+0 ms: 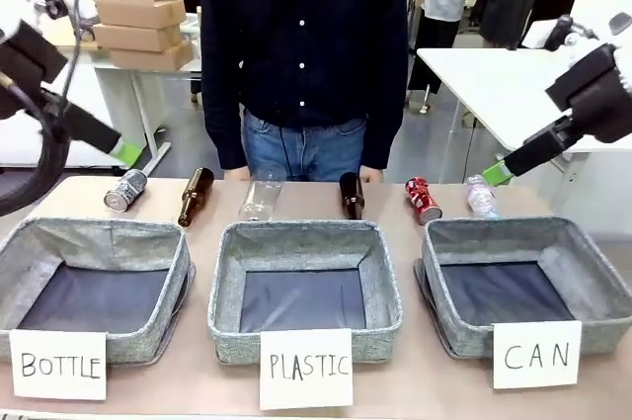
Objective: Sort the can waste into the basket.
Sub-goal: Pick up the can waste from the table and place it in the right Fabric basket.
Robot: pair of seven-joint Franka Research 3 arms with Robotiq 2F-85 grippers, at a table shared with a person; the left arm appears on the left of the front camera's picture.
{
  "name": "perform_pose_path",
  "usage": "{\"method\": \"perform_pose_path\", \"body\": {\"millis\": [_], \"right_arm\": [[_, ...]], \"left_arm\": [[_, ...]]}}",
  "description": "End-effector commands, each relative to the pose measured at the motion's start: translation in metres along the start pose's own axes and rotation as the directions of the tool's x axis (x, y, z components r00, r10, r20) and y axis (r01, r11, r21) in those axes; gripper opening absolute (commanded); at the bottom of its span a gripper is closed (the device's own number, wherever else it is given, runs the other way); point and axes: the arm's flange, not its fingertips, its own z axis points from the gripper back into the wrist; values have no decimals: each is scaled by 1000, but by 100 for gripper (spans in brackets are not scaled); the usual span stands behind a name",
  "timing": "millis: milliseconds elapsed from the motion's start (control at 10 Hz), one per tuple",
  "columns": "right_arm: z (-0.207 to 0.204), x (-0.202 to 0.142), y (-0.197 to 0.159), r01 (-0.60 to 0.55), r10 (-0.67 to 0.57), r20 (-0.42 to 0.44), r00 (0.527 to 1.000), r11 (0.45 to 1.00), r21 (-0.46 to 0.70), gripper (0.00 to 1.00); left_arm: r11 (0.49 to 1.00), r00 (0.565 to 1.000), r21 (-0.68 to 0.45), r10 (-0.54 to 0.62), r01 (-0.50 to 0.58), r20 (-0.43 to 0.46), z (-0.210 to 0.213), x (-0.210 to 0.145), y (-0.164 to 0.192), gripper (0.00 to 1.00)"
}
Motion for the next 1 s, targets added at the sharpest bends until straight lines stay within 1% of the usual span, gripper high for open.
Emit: {"method": "perform_pose_path", "body": {"millis": [0,100,200,300,400,500,600,700,800,900], "right_arm": [[11,4,-30,457,-384,-259,886,820,345,100],[24,-12,-49,547,-491,-245,836,708,446,100],[34,-28,-73,603,-597,-210,774,595,532,100],[33,-43,-101,646,-697,-199,689,467,604,100],[30,-51,-116,665,-761,-169,627,409,625,100],[27,-56,-122,649,-792,-121,598,390,653,100],[28,-55,-120,629,-776,-89,624,432,646,100],[29,-49,-102,646,-731,76,678,642,412,100],[35,-73,-137,628,-714,-149,684,472,619,100],[35,-73,-137,628,-714,-149,684,472,619,100]], "left_arm": [[757,959,-644,251,-111,130,18,-6,48,100],[663,897,-724,417,-190,147,24,-19,73,100],[618,840,-752,516,-229,169,29,-35,93,100],[578,783,-780,590,-240,197,33,-53,109,100],[558,757,-791,623,-252,199,29,-63,113,100],[543,730,-793,655,-275,195,25,-68,115,100],[546,727,-784,660,-296,186,21,-67,111,100],[658,740,-576,660,-485,131,18,-57,108,100],[552,749,-799,629,-238,211,40,-67,134,100],[552,749,-799,629,-238,211,40,-67,134,100]]}}
